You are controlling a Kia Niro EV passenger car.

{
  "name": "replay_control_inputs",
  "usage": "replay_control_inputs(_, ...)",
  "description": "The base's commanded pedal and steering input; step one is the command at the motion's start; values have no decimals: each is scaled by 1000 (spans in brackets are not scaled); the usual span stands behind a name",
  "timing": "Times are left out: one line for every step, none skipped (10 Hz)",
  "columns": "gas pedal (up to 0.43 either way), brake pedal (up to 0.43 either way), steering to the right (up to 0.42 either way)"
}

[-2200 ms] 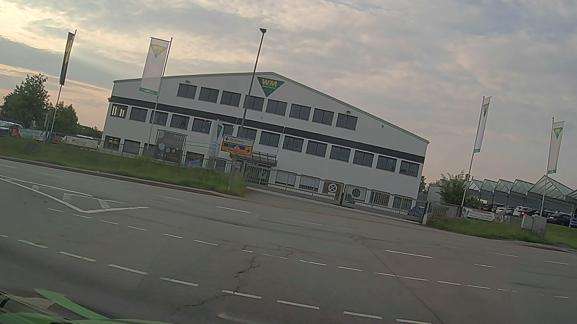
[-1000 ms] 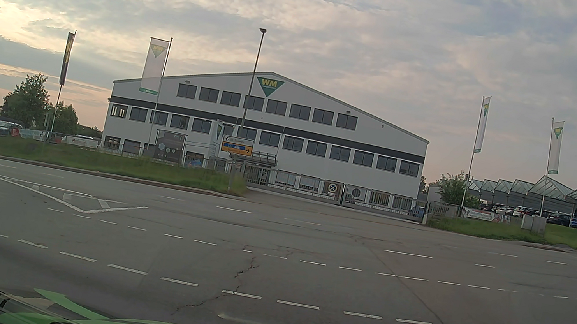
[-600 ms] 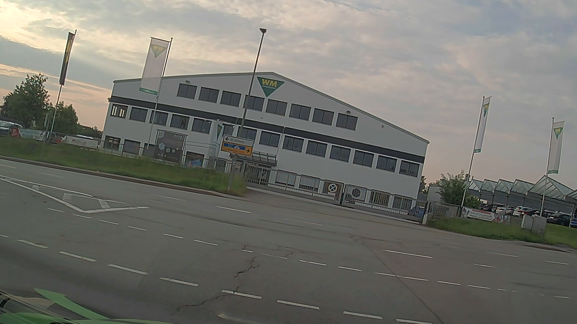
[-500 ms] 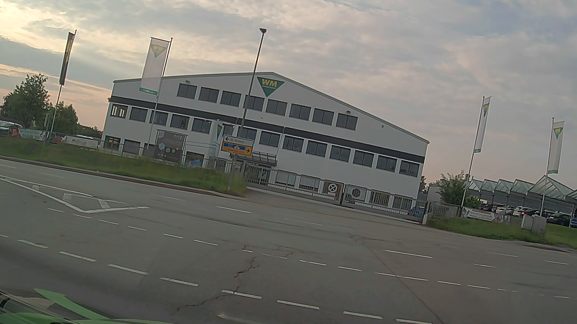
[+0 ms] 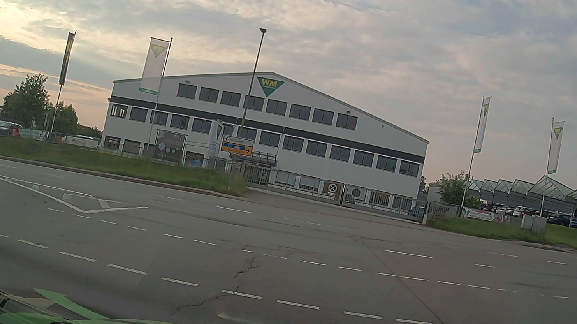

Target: Follow the waypoints while adhering to traffic rules and regulations

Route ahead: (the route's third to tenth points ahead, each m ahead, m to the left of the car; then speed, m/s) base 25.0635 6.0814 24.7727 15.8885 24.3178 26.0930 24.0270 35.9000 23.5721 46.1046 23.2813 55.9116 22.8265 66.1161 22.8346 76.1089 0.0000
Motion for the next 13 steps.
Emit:
replay_control_inputs(0,384,-25)
replay_control_inputs(0,384,-25)
replay_control_inputs(0,384,-25)
replay_control_inputs(0,384,-25)
replay_control_inputs(0,384,-25)
replay_control_inputs(0,384,-25)
replay_control_inputs(0,384,-25)
replay_control_inputs(0,384,-25)
replay_control_inputs(0,384,-25)
replay_control_inputs(0,384,-25)
replay_control_inputs(0,384,-25)
replay_control_inputs(0,384,-25)
replay_control_inputs(0,384,-25)
